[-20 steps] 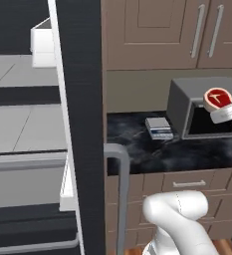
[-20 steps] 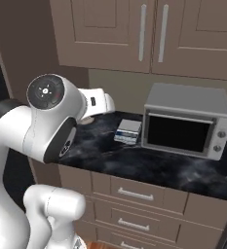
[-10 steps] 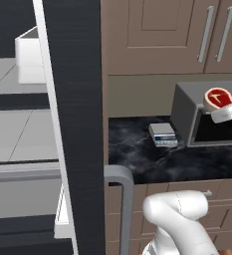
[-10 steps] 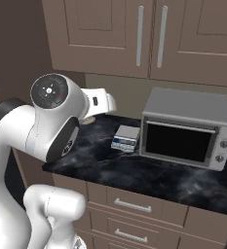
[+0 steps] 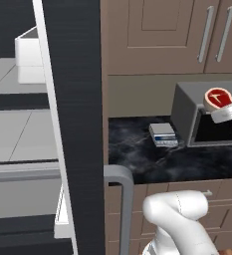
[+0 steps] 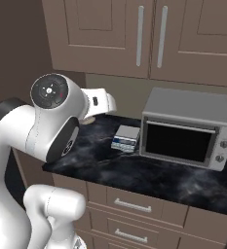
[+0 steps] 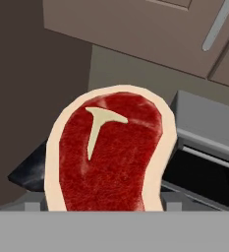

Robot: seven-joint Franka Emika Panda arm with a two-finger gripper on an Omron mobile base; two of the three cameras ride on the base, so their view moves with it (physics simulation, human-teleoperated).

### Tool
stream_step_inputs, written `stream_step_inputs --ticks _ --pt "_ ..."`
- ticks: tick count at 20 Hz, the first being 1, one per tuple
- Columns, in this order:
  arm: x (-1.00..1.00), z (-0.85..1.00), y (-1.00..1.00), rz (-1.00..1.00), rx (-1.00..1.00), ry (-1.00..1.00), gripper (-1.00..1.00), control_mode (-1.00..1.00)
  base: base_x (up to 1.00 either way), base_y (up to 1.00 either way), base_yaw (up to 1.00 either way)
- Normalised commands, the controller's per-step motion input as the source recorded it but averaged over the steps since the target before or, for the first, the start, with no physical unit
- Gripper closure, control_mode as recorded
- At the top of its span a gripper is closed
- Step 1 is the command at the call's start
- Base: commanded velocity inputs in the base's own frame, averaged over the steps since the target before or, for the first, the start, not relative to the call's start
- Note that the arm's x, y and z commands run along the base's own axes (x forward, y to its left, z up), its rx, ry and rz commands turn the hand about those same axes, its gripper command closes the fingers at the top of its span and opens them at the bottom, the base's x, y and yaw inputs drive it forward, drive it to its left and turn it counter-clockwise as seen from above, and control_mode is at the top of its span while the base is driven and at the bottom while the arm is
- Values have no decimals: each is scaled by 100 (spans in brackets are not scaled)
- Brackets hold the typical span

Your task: Take the steak from the fridge and place it on the digital scale on the counter by the fridge. Wait a few seconds for a reading, then move it to the plate on the dining counter.

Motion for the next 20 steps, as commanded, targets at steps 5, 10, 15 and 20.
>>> stream_step_inputs --ticks 5,10,15,20 --pt "0 0 0 0 0 0 100 100 0 0 0" --pt "0 -1 0 0 0 1 100 -100 0 0 0" --pt "29 -37 28 0 -12 30 100 -100 0 0 0" --pt "81 -27 17 0 -13 45 100 -100 0 0 0"
